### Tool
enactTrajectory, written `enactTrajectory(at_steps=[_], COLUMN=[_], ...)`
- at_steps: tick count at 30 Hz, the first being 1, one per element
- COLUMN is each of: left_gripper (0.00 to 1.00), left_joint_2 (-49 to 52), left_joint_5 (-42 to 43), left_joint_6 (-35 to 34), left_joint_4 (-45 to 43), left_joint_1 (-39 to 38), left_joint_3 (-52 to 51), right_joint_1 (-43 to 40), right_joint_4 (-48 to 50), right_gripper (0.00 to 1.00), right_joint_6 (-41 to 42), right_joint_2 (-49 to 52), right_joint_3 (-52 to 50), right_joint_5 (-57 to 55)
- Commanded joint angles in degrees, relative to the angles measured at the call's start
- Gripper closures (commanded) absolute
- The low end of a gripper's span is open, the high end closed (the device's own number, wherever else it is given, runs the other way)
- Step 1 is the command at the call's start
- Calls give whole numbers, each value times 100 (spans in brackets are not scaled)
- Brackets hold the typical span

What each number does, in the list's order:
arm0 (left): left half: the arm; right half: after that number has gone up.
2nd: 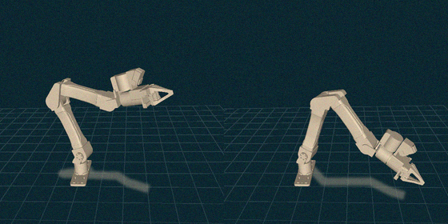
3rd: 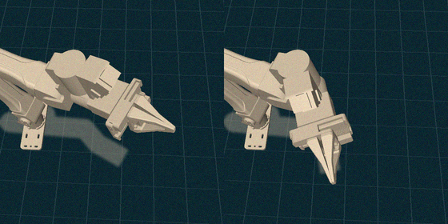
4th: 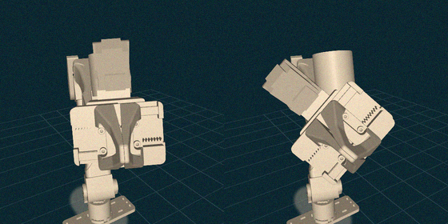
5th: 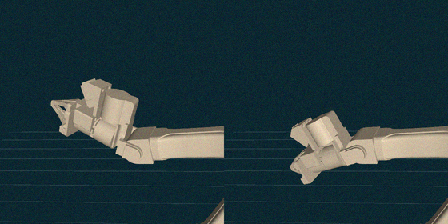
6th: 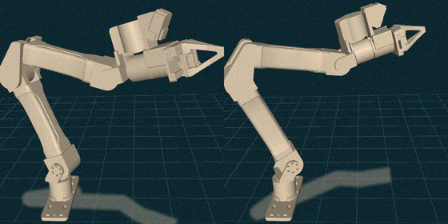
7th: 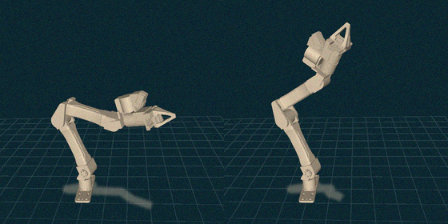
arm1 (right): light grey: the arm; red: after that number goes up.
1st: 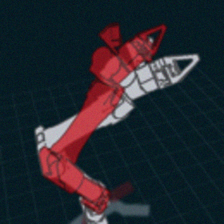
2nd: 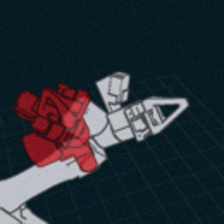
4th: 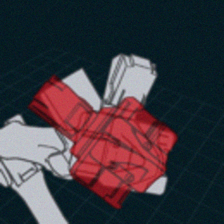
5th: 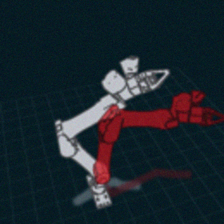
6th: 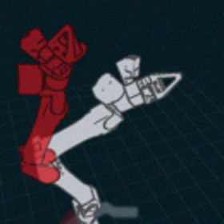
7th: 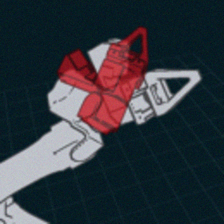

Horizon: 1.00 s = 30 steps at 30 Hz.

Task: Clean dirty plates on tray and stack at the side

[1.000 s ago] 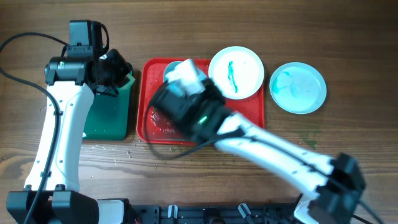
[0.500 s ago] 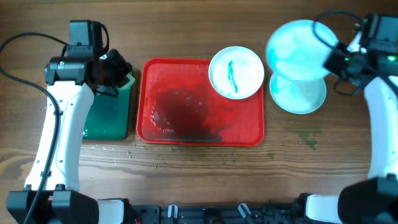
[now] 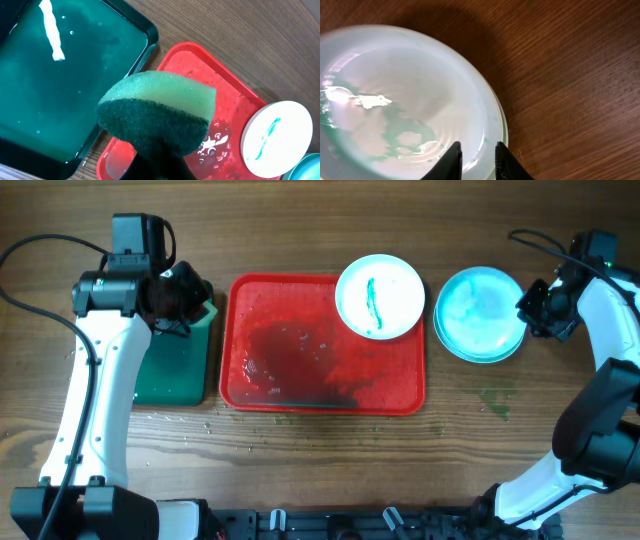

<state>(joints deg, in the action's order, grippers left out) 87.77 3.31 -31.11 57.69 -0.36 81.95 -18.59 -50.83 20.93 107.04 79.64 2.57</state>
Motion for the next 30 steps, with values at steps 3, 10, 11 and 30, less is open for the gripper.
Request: enactTrajectory(at_steps=[3,10,11,30], left_gripper=[96,96,96,96], left_joint_2=[37,37,37,57], left_joint_5=[-7,35,35,26], left_joint_6=[68,68,68,-234], left_joint_4=[7,37,35,-203], left_joint_1=[-15,-17,-17,-42], left_joint_3=[-24,-24,-24,-26], right_joint_1=[42,874,1034,2188], right_joint_4=[-361,-562,-601,-208], right_gripper=[75,70,69,78], right_joint_6=[-354,-793,-789,-125], right_joint_2=[-431,-1705,-1757,-1628], right_joint_3=[238,291,291,-570], right_joint_5=[348,1121,1126,1045])
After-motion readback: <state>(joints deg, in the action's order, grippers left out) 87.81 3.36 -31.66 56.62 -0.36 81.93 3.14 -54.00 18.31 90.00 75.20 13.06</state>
